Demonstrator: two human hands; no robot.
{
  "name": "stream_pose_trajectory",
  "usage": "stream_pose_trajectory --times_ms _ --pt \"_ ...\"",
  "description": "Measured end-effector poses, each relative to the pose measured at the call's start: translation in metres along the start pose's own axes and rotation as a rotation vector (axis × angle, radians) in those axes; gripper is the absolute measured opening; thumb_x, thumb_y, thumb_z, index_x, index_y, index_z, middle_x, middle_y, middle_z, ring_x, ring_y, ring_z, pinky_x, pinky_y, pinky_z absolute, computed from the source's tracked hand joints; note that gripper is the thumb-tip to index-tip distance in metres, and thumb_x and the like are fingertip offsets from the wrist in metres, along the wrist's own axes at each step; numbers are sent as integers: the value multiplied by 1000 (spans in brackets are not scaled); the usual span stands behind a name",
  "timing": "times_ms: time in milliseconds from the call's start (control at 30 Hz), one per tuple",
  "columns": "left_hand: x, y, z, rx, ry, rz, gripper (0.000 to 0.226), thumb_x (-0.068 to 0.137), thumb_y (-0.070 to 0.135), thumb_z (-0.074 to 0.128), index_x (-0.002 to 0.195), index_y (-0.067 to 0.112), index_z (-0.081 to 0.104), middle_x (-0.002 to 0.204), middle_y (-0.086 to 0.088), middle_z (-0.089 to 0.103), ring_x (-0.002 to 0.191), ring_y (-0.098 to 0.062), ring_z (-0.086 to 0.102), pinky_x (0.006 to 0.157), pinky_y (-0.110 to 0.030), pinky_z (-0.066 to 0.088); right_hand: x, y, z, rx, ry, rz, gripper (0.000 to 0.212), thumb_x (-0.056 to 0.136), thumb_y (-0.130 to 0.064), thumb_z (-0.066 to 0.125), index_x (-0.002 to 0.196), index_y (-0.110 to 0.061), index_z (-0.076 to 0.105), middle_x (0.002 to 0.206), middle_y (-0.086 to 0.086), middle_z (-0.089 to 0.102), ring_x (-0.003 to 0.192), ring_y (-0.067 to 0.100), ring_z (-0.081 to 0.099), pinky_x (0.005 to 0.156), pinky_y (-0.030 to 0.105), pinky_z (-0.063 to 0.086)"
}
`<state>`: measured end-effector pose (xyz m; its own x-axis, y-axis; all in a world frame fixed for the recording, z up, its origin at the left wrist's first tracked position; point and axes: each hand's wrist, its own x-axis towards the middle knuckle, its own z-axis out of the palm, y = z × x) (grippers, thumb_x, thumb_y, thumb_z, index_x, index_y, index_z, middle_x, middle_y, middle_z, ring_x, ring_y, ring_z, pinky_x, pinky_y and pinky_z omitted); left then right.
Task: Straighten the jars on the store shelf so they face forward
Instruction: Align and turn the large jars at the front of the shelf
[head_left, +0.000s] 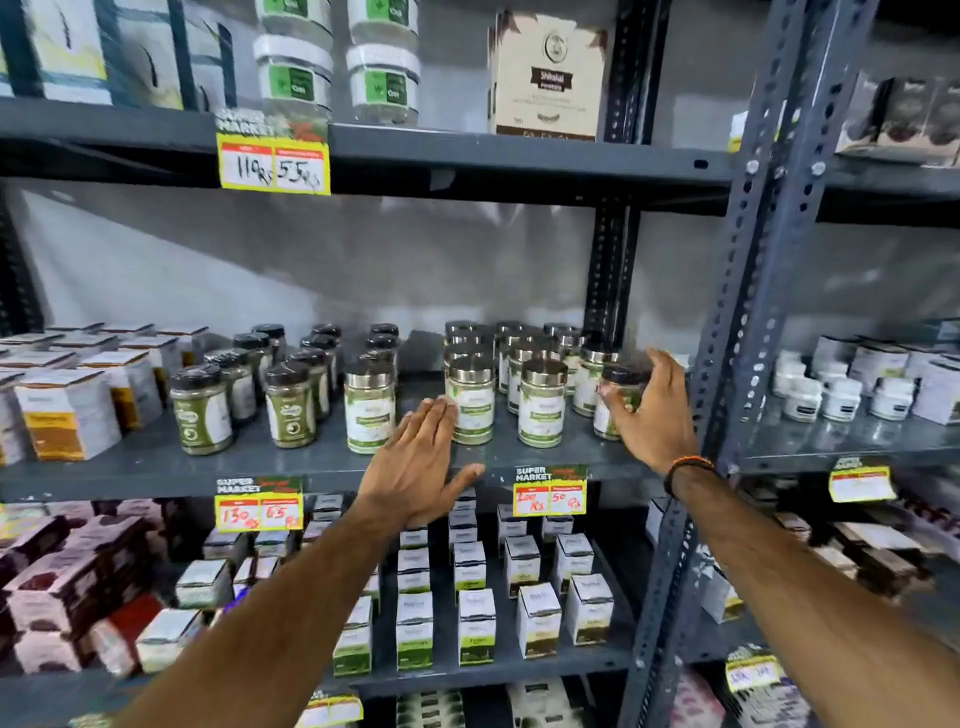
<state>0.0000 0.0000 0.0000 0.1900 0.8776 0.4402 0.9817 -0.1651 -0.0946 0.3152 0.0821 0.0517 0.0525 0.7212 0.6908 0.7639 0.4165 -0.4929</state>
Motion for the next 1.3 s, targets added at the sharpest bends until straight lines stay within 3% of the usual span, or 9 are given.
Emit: stream_pose_trajectory --times_ms 200,333,667,867,1033,1133,1200,1300 --pt "1 -5 25 17 -45 -55 109 88 81 -6 164 5 8 172 -15 12 159 -26 9 129 -41 4 4 16 24 153 -37 271 86 85 -34 82 149 -1 35 135 17 63 122 36 60 98 40 49" --pt "5 -7 24 46 -60 -68 104 90 78 -1 162 7 21 168 -14 28 155 -27 26 128 -43 16 8 26 38 109 -72 279 64 82 -35 83 129 -6 51 121 13 71 108 34 68 85 36 52" --pt "3 -5 26 72 -32 -69 95 95 76 5 156 10 36 160 -13 44 147 -28 41 124 -44 28 12 38 42 142 -97 298 59 75 -42 88 120 -18 59 106 1 74 82 11 63 59 11 40" --pt "2 -6 27 68 -13 -68 93 96 75 9 155 10 38 159 -12 46 146 -28 43 123 -44 29 12 35 40 133 -62 303 59 72 -42 91 118 -18 63 102 0 76 79 10 67 56 10 42" --pt "1 -4 22 47 -24 -65 89 97 74 13 156 11 36 160 -10 44 147 -27 40 124 -44 27 6 21 23 177 -16 277 56 69 -40 91 113 -19 63 98 -4 75 84 12 71 65 18 51" --pt "-1 -3 12 6 -72 -23 82 99 70 21 158 13 31 162 -8 40 148 -27 36 124 -45 25 -5 2 5 212 -26 245 58 67 -44 90 112 -21 62 93 -10 71 81 4 68 65 14 49" --pt "-5 -3 3 -49 -99 -2 77 101 66 28 158 15 28 162 -7 39 147 -28 37 123 -46 28 -15 -15 -6 227 -51 205 57 67 -48 90 110 -26 60 89 -16 69 79 -6 64 63 11 47" --pt "-18 -2 -16 -119 -83 -7 73 102 64 34 157 17 29 161 -5 40 145 -28 40 117 -48 37 -33 -46 -14 254 -102 145 55 67 -50 89 108 -28 59 85 -20 69 77 -4 67 66 19 55"
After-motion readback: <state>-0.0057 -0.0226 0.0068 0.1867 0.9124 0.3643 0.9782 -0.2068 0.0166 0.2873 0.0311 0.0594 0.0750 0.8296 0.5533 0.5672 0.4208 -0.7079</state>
